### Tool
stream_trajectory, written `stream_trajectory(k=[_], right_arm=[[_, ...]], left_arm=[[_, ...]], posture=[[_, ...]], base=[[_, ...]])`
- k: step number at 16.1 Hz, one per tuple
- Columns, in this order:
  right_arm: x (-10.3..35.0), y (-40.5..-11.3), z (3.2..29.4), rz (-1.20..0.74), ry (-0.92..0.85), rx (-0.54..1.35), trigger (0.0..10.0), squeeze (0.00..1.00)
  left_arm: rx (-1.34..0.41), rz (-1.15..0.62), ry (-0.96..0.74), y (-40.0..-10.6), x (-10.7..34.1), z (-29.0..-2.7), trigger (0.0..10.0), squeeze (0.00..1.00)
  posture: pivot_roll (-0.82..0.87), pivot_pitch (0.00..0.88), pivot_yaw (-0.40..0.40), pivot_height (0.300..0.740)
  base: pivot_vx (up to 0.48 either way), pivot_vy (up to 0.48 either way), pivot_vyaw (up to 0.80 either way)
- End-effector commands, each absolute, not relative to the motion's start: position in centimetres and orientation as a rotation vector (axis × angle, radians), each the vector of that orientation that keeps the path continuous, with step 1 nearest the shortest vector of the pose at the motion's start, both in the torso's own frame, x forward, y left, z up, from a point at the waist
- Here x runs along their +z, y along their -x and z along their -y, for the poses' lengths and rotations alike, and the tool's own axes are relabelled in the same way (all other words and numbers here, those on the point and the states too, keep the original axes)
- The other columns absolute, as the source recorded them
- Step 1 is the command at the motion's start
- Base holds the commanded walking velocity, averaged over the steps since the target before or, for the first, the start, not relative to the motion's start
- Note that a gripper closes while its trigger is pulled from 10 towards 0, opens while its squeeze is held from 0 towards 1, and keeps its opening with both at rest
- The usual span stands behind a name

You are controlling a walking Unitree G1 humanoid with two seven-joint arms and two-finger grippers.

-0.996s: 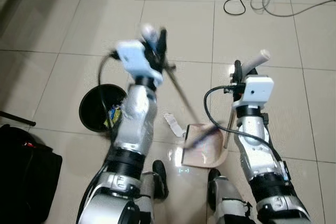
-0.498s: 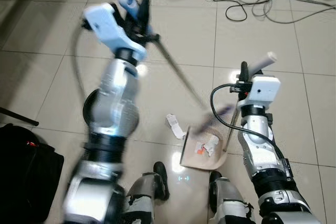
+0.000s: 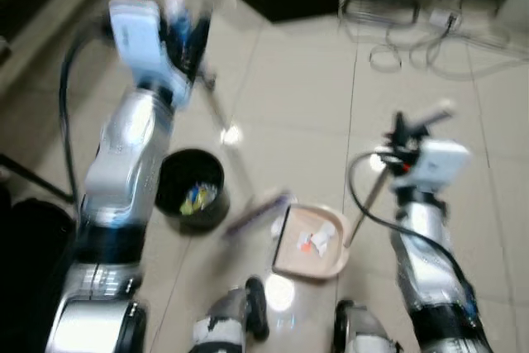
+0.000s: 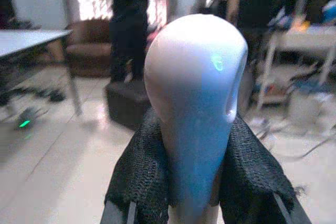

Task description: Sweep floor

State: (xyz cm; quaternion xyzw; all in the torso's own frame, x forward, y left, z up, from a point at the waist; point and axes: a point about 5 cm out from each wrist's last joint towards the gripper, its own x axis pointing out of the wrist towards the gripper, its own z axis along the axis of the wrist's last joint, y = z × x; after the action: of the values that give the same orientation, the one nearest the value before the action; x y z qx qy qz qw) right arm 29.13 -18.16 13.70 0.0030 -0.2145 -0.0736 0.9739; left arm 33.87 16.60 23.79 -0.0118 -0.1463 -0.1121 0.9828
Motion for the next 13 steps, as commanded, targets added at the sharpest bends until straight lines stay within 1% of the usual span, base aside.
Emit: stream_trajectory(k=[1,3,4,7,9,13], right_arm=[[15.8,-28.3,18.6,0.506,-0.037,-0.163,10.0,0.0],[18.6,-27.1,19.0,0.532,-0.104,-0.158,10.0,0.0],[19.1,-27.0,19.0,0.535,-0.119,-0.147,10.0,0.0],[22.0,-26.7,18.7,0.498,-0.138,-0.053,10.0,0.0],[25.0,-26.5,19.0,0.502,-0.107,0.003,10.0,0.0],[27.6,-26.5,19.1,0.495,-0.126,0.055,10.0,0.0]], left_arm=[[-0.17,0.292,-0.033,-33.1,23.6,-18.0,10.0,0.0],[-0.125,0.231,-0.094,-31.1,21.9,-19.9,10.0,0.0],[-0.124,0.222,-0.105,-30.8,21.7,-20.0,10.0,0.0],[-0.109,0.167,-0.159,-28.6,20.2,-20.7,10.0,0.0],[-0.125,0.112,-0.17,-27.2,18.4,-19.6,10.0,0.0],[-0.13,0.074,-0.147,-26.5,17.0,-18.6,10.0,0.0]], posture=[[0.01,0.08,0.07,0.74],[0.0,0.062,0.064,0.74],[0.0,0.061,0.063,0.74],[0.0,0.043,0.068,0.74],[0.0,0.022,0.076,0.74],[-0.01,0.008,0.079,0.74]], base=[[0.0,0.0,0.0],[0.0,0.0,0.0],[0.0,0.0,0.0],[0.0,0.0,0.0],[0.0,0.0,0.0],[0.0,0.0,0.0]])
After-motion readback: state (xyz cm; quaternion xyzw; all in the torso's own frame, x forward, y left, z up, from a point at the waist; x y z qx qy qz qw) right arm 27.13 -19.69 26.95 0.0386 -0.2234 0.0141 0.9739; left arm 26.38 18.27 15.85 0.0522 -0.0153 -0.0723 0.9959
